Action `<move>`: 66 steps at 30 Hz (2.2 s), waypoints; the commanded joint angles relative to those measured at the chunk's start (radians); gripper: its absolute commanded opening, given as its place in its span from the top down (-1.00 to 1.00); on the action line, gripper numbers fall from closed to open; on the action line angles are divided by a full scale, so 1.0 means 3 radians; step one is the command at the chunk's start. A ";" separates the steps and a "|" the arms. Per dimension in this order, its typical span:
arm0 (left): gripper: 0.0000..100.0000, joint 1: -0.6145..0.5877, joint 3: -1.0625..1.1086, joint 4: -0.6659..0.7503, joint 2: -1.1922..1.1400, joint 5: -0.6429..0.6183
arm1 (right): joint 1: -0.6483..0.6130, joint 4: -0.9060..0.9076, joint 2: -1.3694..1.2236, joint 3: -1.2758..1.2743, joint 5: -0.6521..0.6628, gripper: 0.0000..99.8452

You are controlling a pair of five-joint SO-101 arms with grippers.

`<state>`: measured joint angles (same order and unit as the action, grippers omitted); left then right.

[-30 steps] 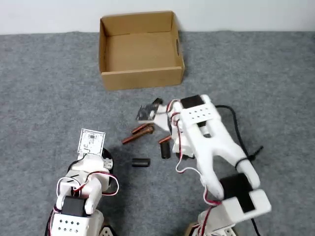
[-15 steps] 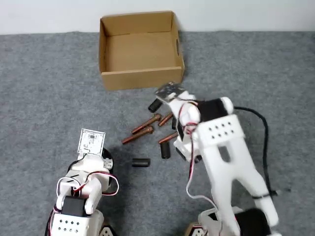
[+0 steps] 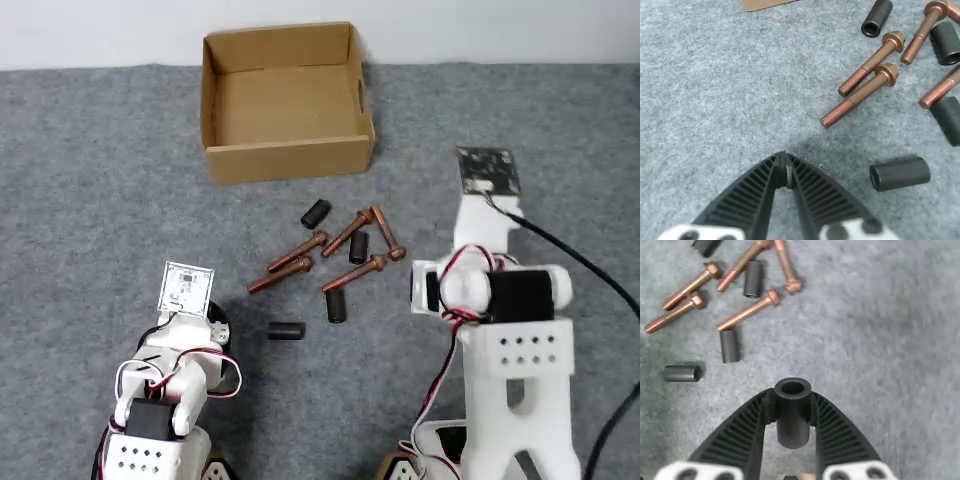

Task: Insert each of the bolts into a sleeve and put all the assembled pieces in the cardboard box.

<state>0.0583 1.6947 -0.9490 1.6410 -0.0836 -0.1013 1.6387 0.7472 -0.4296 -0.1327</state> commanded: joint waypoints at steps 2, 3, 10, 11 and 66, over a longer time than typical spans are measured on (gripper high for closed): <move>0.99 0.0010 -0.0018 -0.0010 0.0020 0.0010 | 0.0279 -0.0074 0.0335 -0.0189 -0.0082 0.98; 0.99 0.0010 -0.0018 -0.0010 0.0020 0.0010 | 0.0309 -0.0074 0.0412 -0.0271 -0.0082 0.98; 0.99 0.0511 -0.0018 -0.0036 0.0031 0.0031 | 0.0345 -0.0074 0.1066 -0.0798 -0.0066 0.98; 0.99 0.0542 -0.0028 -0.0118 0.0036 0.0077 | 0.0345 -0.0079 0.1148 -0.0864 -0.0066 0.98; 0.61 0.0685 -0.6094 -0.1688 -0.6884 0.2230 | 0.0355 -0.0079 0.1455 -0.1105 -0.0077 0.98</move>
<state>0.2562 -0.0560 -1.4369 -0.4043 0.5700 -0.0077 1.6326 1.1753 -0.7672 -0.1450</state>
